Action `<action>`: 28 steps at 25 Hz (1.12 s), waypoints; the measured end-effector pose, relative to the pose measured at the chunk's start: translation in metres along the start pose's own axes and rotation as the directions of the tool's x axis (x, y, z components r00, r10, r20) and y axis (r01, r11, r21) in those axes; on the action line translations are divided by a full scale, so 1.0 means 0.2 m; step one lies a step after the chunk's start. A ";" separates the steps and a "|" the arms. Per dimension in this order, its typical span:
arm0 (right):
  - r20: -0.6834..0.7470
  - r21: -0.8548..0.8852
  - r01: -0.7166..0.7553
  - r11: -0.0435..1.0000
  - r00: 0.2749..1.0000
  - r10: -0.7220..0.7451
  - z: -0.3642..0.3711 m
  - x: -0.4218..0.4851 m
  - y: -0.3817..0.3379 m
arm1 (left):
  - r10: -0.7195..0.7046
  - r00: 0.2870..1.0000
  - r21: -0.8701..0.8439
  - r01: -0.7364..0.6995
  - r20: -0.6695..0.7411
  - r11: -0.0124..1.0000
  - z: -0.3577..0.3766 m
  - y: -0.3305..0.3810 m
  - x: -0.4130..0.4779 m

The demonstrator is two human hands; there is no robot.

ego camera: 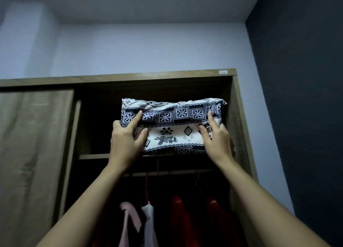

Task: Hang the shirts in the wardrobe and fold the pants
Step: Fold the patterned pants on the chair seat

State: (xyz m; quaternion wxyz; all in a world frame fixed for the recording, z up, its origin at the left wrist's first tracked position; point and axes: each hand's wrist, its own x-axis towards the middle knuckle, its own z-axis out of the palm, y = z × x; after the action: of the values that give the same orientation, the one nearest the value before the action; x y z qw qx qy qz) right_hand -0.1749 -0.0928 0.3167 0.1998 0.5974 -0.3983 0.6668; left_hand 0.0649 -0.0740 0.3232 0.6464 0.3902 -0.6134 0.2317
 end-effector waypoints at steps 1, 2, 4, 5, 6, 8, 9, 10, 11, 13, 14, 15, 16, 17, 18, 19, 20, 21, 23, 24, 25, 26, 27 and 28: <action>0.005 -0.048 0.022 0.999 1.000 -0.021 -0.01 0.09 0.06 | -0.015 1.000 -0.012 0.016 0.022 1.000 0.09 0.02 0.06; 0.022 -0.125 0.030 0.992 0.999 -0.027 -0.01 0.16 0.11 | -0.042 0.998 -0.026 0.043 0.050 0.999 0.18 0.03 0.12; 0.071 -0.364 0.049 0.930 0.997 -0.025 0.01 0.29 0.20 | -0.085 0.990 -0.044 0.090 0.114 0.995 0.37 0.04 0.24; 0.098 -0.468 0.068 0.881 0.995 -0.025 0.02 0.34 0.24 | -0.102 0.984 -0.039 0.109 0.148 0.993 0.46 0.02 0.30; 0.122 -0.537 0.078 0.840 0.992 -0.015 0.04 0.39 0.27 | -0.120 0.977 -0.027 0.127 0.177 0.991 0.55 0.00 0.35; 0.138 -0.601 0.075 0.796 0.990 0.010 0.11 0.49 0.34 | -0.152 0.962 -0.022 0.161 0.226 0.987 0.72 -0.04 0.45; 0.146 -0.626 0.058 0.778 0.988 0.043 0.14 0.55 0.37 | -0.173 0.954 -0.013 0.182 0.246 0.983 0.79 -0.06 0.49; 0.162 -0.662 0.030 0.749 0.981 0.104 0.18 0.59 0.41 | -0.207 0.937 0.021 0.209 0.280 0.978 0.86 -0.08 0.53; 0.189 -0.709 0.004 0.705 0.965 0.184 0.21 0.63 0.44 | -0.243 0.912 0.076 0.231 0.330 0.970 0.92 -0.09 0.57; 0.260 -0.811 0.002 0.585 0.897 0.356 0.26 0.67 0.48 | -0.341 0.816 0.237 0.256 0.467 0.937 1.00 -0.12 0.62; 0.296 -0.836 0.039 0.547 0.872 0.389 0.28 0.69 0.49 | -0.371 0.777 0.295 0.247 0.508 0.923 1.02 -0.14 0.63; 0.337 -0.837 0.098 0.539 0.868 0.365 0.29 0.69 0.49 | -0.371 0.773 0.325 0.224 0.514 0.919 1.02 -0.16 0.64; 0.383 -0.813 0.167 0.557 0.875 0.297 0.30 0.69 0.51 | -0.348 0.796 0.326 0.200 0.495 0.924 1.02 -0.17 0.63; 0.432 -0.769 0.222 0.599 0.871 0.232 0.29 0.70 0.52 | -0.303 0.827 0.318 0.161 0.473 0.934 1.00 -0.17 0.62; 0.474 -0.720 0.227 0.656 0.851 0.227 0.28 0.70 0.53 | -0.272 0.838 0.315 0.128 0.472 0.940 0.99 -0.18 0.59; 0.505 -0.689 0.187 0.701 0.817 0.279 0.27 0.70 0.53 | -0.257 0.837 0.318 0.105 0.483 0.942 0.97 -0.18 0.57; 0.523 -0.689 0.151 0.709 0.781 0.342 0.26 0.70 0.53 | -0.256 0.829 0.315 0.103 0.497 0.944 0.95 -0.19 0.56; 0.520 -0.710 0.142 0.690 0.766 0.378 0.25 0.70 0.53 | -0.248 0.835 0.295 0.109 0.491 0.949 0.93 -0.19 0.55; 0.459 -0.727 0.165 0.666 0.838 0.294 0.26 0.67 0.48 | -0.198 0.894 0.227 0.112 0.401 0.967 0.88 -0.18 0.53; 0.401 -0.687 0.168 0.707 0.899 0.176 0.27 0.64 0.43 | -0.158 0.933 0.177 0.104 0.325 0.979 0.84 -0.18 0.52; 0.321 -0.601 0.167 0.781 0.946 0.045 0.30 0.59 0.37 | -0.117 0.966 0.127 0.089 0.232 0.988 0.80 -0.17 0.49; 0.228 -0.487 0.183 0.854 0.971 -0.078 0.35 0.53 0.29 | -0.086 0.986 0.084 0.074 0.140 0.994 0.75 -0.17 0.45; 0.142 -0.364 0.214 0.907 0.975 -0.172 0.40 0.44 0.22 | -0.055 0.997 0.051 0.053 0.056 0.997 0.68 -0.18 0.39; 0.083 -0.255 0.255 0.933 0.967 -0.242 0.46 0.34 0.14 | -0.015 1.000 0.026 0.015 -0.015 1.000 0.61 -0.21 0.32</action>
State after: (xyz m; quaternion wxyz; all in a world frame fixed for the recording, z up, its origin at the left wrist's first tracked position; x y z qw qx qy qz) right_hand -0.1516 -0.1948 0.3696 0.3500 0.6277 -0.4094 0.5621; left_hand 0.0318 -0.2071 0.3691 0.6477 0.4014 -0.6024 0.2378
